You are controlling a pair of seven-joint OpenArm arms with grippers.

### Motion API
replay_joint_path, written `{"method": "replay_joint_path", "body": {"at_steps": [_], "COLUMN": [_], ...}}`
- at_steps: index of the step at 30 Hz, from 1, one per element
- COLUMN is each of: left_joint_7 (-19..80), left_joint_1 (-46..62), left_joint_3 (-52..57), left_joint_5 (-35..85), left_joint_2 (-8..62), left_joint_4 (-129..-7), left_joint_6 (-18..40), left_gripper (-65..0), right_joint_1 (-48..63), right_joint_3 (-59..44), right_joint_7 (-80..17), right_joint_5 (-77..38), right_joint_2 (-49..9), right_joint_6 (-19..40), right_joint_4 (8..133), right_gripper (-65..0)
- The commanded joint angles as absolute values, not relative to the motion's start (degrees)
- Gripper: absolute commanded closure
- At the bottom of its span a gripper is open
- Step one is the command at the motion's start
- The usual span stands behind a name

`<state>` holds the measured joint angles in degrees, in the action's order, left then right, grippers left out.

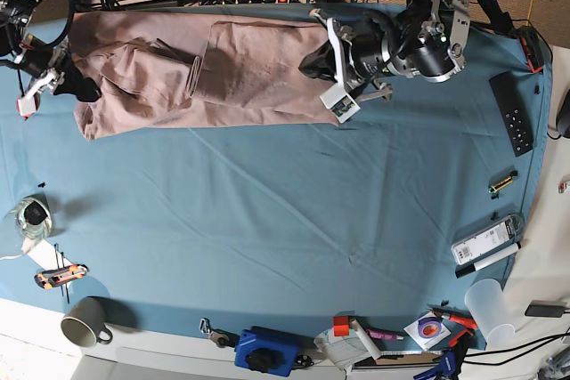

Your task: Fold the T-shirt properly

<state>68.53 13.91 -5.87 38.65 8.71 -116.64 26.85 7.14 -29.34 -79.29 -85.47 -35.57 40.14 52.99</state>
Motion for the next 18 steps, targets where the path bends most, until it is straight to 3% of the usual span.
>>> {"method": "replay_joint_path", "body": {"at_steps": [1,13,18], "left_joint_7": [67.00,66.41,66.39], "left_joint_1": [13.52,13.50,13.50], "left_joint_3": [-5.80,-5.80,-5.80], "left_joint_5": [39.66,39.70,39.90], "left_joint_2": [8.58,8.58,8.58], "left_joint_4": [-117.84,-117.82,-117.82], "left_joint_6": [27.29,27.27,27.24], "left_gripper": [0.0,0.0,0.0], "right_joint_1": [6.96,6.96,6.79], "right_joint_3": [-27.97,-15.84,-15.75], "right_joint_7": [-80.00,-80.00,-80.00], "right_joint_5": [-85.00,-85.00,-85.00], "right_joint_2": [-36.67,-36.64,-36.67], "right_joint_6": [40.00,40.00,40.00], "right_joint_4": [53.54,53.54,53.56], "right_gripper": [-24.4,-23.9,-4.3]}}
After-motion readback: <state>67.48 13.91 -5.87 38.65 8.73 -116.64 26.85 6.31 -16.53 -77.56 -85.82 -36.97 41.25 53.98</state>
